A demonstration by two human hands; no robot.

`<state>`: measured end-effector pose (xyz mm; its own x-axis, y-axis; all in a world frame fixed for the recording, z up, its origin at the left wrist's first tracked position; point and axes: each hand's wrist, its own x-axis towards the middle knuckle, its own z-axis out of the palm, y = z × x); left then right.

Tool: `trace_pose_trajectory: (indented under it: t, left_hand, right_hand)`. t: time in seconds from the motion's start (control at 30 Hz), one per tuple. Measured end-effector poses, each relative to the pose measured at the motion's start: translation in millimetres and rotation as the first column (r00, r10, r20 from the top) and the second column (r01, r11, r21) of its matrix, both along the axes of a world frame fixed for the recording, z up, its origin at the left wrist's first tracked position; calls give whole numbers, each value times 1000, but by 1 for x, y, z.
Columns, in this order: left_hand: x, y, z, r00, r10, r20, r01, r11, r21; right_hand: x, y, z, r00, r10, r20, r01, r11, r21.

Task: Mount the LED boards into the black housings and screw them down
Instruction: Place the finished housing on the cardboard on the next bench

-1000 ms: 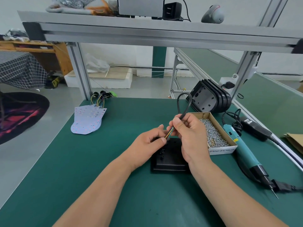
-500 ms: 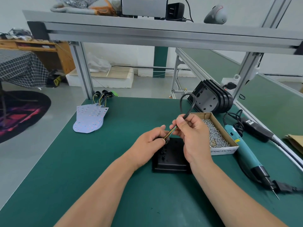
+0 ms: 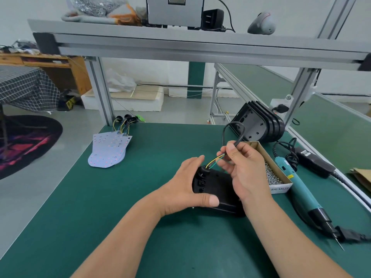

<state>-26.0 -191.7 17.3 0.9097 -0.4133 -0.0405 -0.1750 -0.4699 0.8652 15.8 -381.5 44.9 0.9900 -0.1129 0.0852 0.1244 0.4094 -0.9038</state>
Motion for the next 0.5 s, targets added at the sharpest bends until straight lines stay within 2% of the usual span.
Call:
trace_pose_trajectory:
  t: [0.2,0.33,0.4,0.47,0.5]
  left_hand:
    - [5,5,-7,1000,-3,17,2,998,57]
    - [4,7,-7,996,41,83,-45,998,42]
    - [4,7,-6,994,41,97,-43,999,21]
    - [4,8,-6,995,33,93,-33,999,0]
    - [5,8,-5,996,27,88,-26,1000,-11]
  right_hand:
    - [5,-4,0,999,0,-36,2,998,59]
    - [4,-3,-2,997,-51,-50,51,999,4]
    - [2,-5,-3,986,-165,25,166,956,-243]
    - [-1,-9,1,941,-213,264,329,765,-554]
    - [-3,-10,4,889,-145,435,415,657,-630]
